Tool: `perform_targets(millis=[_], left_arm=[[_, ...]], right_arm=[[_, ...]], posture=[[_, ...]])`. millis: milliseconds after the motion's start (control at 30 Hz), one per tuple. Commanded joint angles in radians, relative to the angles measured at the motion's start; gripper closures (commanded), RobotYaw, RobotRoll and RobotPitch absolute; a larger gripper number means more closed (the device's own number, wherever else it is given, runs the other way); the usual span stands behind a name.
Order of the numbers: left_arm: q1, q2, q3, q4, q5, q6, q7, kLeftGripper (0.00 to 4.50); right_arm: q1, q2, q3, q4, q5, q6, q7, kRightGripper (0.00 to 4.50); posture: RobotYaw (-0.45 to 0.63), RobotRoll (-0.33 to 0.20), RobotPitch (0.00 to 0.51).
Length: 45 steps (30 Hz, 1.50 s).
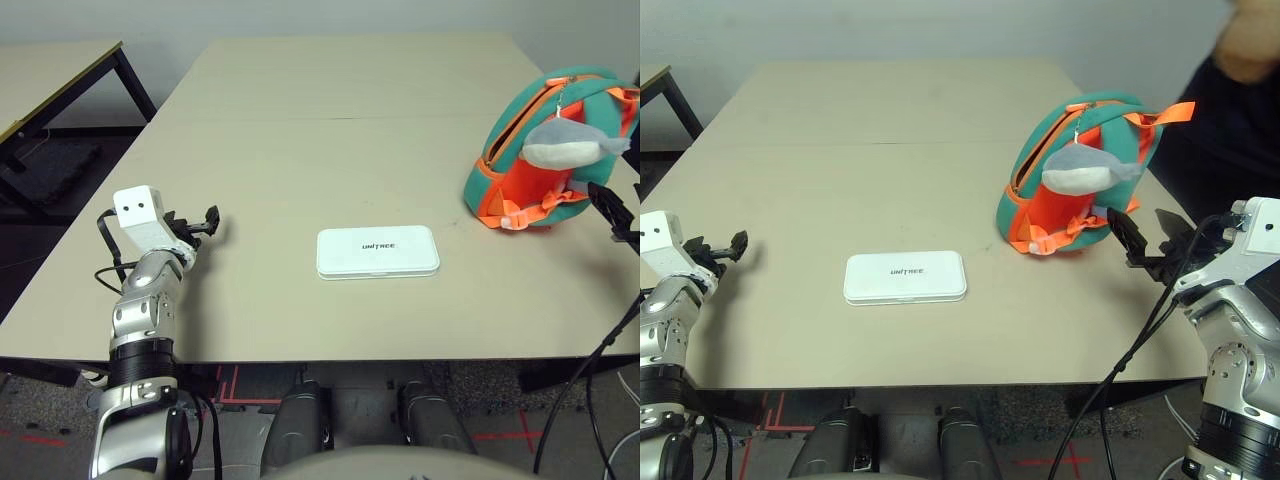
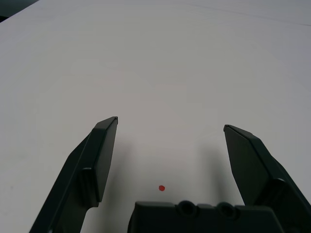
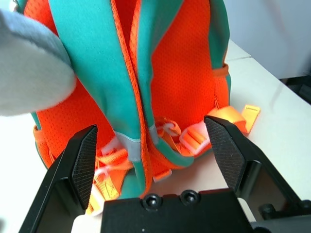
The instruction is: Put the pencil case into the backpack and zip it.
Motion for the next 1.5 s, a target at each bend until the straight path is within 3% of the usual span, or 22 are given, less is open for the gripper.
perform_targets(millis=[33, 200, 367, 567, 700, 933, 1067, 1267, 1500], left_arm=[[-0.025, 0.011, -0.010, 0.037, 0.010, -0.007, -0.010, 0.02], [-0.077, 0.024, -0.039, 0.011, 0.003, 0.009, -0.052, 0.02], [-0.147, 0.082, -0.028, -0.091, -0.123, 0.166, -0.182, 0.02], [-0.121, 0.194, 0.024, -0.329, -0.519, 0.681, -0.381, 0.02], [-0.107, 0.237, 0.073, -0.345, -0.655, 0.884, -0.389, 0.00], [-0.080, 0.199, 0.027, -0.307, -0.738, 1.088, -0.379, 0.00], [-0.077, 0.175, 0.000, -0.257, -0.729, 1.165, -0.381, 0.00], [-0.127, 0.149, -0.037, -0.134, -0.684, 1.220, -0.378, 0.00], [-0.190, 0.162, -0.131, 0.028, -0.598, 1.172, -0.435, 0.00]], right_arm=[[-0.011, 0.013, 0.026, -0.001, -0.001, -0.005, 0.006, 0.00], [-0.013, 0.002, 0.024, -0.059, 0.018, 0.015, 0.004, 0.00], [0.025, -0.035, -0.042, -0.171, 0.133, 0.196, -0.043, 0.00], [0.151, -0.108, -0.176, -0.334, 0.473, 0.635, -0.164, 0.00], [0.189, -0.156, -0.211, -0.340, 0.671, 0.826, -0.250, 0.84], [0.112, -0.217, -0.038, -0.282, 0.822, 0.963, -0.354, 3.13], [0.035, -0.211, 0.078, -0.253, 0.823, 0.983, -0.416, 4.46], [-0.107, -0.120, 0.247, -0.220, 0.720, 0.956, -0.480, 4.49], [-0.208, 0.014, 0.388, -0.188, 0.531, 0.904, -0.511, 4.49]], posture=[[-0.01, 0.000, 0.057], [-0.04, 0.000, 0.070], [-0.04, 0.000, 0.070], [-0.02, 0.000, 0.054], [-0.03, 0.000, 0.055], [-0.01, 0.000, 0.054], [-0.01, 0.000, 0.052], [0.00, 0.000, 0.055], [0.00, 0.000, 0.060]])
